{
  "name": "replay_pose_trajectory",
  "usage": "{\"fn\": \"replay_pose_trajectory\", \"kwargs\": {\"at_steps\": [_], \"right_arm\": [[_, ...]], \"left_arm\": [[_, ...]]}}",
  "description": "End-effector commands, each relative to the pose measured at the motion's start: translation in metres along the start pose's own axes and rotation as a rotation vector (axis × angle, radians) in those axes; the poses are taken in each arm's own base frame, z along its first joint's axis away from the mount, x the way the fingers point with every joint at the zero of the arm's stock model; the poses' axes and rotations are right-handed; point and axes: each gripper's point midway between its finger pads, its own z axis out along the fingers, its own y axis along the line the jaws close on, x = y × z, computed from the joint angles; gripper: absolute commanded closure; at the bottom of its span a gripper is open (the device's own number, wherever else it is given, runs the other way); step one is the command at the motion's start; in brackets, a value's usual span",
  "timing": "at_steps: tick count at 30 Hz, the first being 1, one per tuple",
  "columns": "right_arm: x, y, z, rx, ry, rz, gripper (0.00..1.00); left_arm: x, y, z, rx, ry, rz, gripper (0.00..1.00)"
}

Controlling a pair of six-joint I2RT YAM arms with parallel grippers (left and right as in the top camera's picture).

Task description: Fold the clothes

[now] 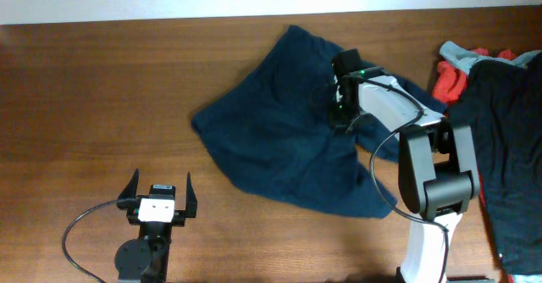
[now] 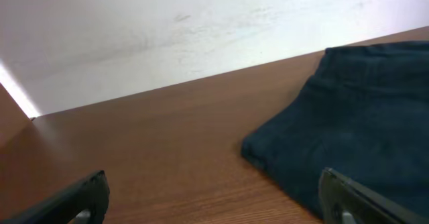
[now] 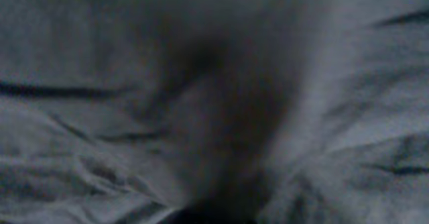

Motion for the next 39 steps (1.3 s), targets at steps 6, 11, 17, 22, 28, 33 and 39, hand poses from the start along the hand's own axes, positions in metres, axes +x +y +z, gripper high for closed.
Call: {"fn": "replay_pose_trajectory", "kwargs": {"at_steps": [6, 11, 17, 22, 28, 33, 39], "right_arm": [[-0.063, -0.039, 0.001, 0.065, -0.248, -0.052, 0.96], [-0.105, -0.031, -0.017, 0.039, -0.422, -0.084, 0.91], [-0.127, 0.030, -0.083, -0.271, -0.475, -0.082, 0.92], [-0.104, 0.078, -0.090, -0.344, -0.382, -0.115, 0.92], [-0.085, 0.071, -0.095, -0.334, -0.302, -0.096, 0.91], [-0.072, 0.004, -0.153, -0.280, -0.284, 0.019, 0.59], [-0.031, -0.084, -0.157, -0.152, -0.152, 0.204, 0.01]], "left_arm": [[0.001, -0.002, 0.000, 0.009, -0.002, 0.013, 0.01], [0.001, -0.002, 0.000, 0.009, -0.002, 0.013, 0.01], [0.001, -0.002, 0.000, 0.009, -0.002, 0.013, 0.01], [0.001, -0.002, 0.000, 0.009, -0.002, 0.013, 0.01], [0.001, -0.002, 0.000, 0.009, -0.002, 0.013, 0.01], [0.001, -0.002, 0.000, 0.009, -0.002, 0.013, 0.01], [0.001, -0.002, 0.000, 0.009, -0.002, 0.013, 0.01]]}}
